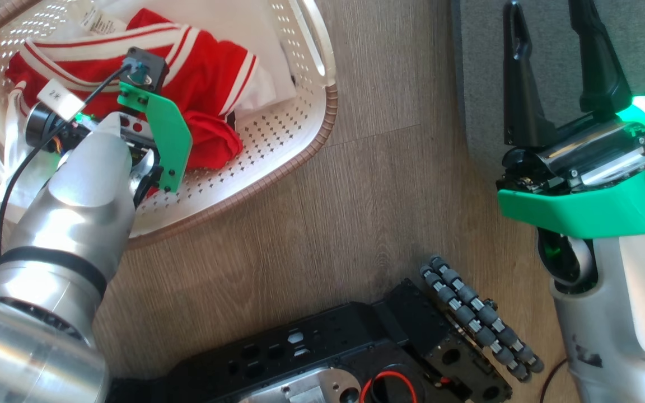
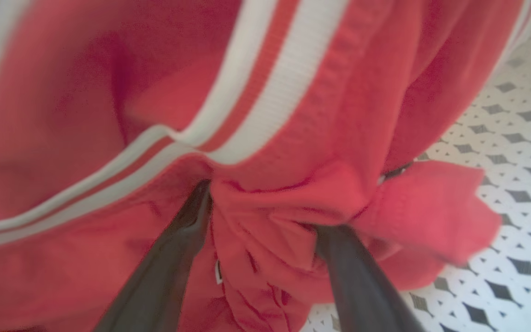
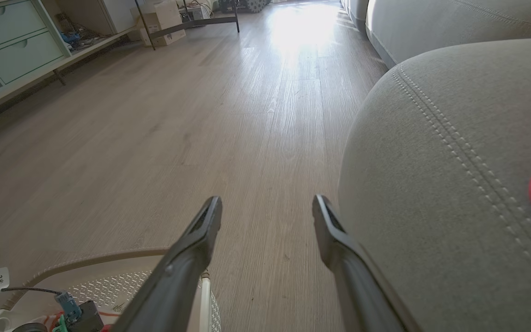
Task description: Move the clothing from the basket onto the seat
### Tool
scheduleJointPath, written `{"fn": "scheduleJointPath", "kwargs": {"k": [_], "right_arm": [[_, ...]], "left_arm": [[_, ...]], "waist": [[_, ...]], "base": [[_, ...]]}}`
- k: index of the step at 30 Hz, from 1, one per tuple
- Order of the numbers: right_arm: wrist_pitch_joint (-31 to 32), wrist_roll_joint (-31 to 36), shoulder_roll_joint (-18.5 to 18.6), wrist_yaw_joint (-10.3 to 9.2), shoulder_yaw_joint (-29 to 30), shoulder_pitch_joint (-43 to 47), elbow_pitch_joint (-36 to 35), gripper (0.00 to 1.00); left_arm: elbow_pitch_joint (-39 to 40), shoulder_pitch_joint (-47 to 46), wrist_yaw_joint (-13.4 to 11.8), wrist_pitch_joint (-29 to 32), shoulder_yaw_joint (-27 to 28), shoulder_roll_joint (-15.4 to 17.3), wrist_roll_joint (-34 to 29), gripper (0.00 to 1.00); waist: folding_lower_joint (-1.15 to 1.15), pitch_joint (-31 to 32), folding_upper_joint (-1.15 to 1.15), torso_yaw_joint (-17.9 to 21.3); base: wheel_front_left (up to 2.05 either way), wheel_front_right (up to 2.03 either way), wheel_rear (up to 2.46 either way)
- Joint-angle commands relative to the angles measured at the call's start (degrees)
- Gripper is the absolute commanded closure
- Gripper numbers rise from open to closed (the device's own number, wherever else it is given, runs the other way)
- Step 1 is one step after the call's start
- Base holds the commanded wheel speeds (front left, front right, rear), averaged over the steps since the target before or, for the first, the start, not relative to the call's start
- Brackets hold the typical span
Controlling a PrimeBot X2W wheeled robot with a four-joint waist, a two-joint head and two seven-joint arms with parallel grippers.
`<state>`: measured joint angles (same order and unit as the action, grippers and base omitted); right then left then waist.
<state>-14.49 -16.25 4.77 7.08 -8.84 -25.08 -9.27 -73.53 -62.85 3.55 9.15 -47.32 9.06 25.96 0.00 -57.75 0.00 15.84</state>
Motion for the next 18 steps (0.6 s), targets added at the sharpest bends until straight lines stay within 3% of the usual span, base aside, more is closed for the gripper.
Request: {"fn": "scheduleJointPath", "kwargs": {"k": [1,5,6,7,8,18], "right_arm": [[-0.43,0.23,-0.68,0.41,-0.90,2.98,-1.98,0.00],[-0.39,0.34,-0.77,0.41,-0.90,3.11,-1.91,0.00],[-0.39,0.37,-0.79,0.41,-0.94,3.06,-1.91,0.00],[-0.39,0.40,-0.81,0.41,-0.98,2.98,-1.89,0.00],[-0.39,0.42,-0.83,0.41,-1.03,2.90,-1.86,0.00],[-0.43,0.46,-0.87,0.41,-1.38,1.75,-1.37,0.00]], "left_arm": [[-0.20,1.97,0.06,2.13,0.02,1.86,-0.40,0.00],[-0.30,2.15,0.44,5.02,-1.23,2.46,-1.00,0.00],[-0.32,2.17,0.51,5.25,-1.29,2.52,-0.94,0.32],[-0.33,2.26,0.81,5.47,-1.20,2.51,-0.63,0.94],[-0.33,2.35,1.19,5.91,-1.28,2.48,-0.48,1.00],[-0.13,0.99,1.98,1.10,-0.72,2.21,0.99,1.00]], "waist": [[0.00,-0.05,0.00,-0.02],[0.00,-0.10,0.00,-0.05],[0.00,-0.08,0.00,-0.04],[0.00,-0.04,0.00,-0.02],[0.00,0.00,0.00,0.00],[0.00,0.95,0.00,-0.23]], "base": [[0.00,0.00,0.00],[0.00,0.00,0.00],[0.00,0.00,0.00],[0.00,0.00,0.00],[0.00,0.00,0.00],[0.00,0.00,0.00]]}}
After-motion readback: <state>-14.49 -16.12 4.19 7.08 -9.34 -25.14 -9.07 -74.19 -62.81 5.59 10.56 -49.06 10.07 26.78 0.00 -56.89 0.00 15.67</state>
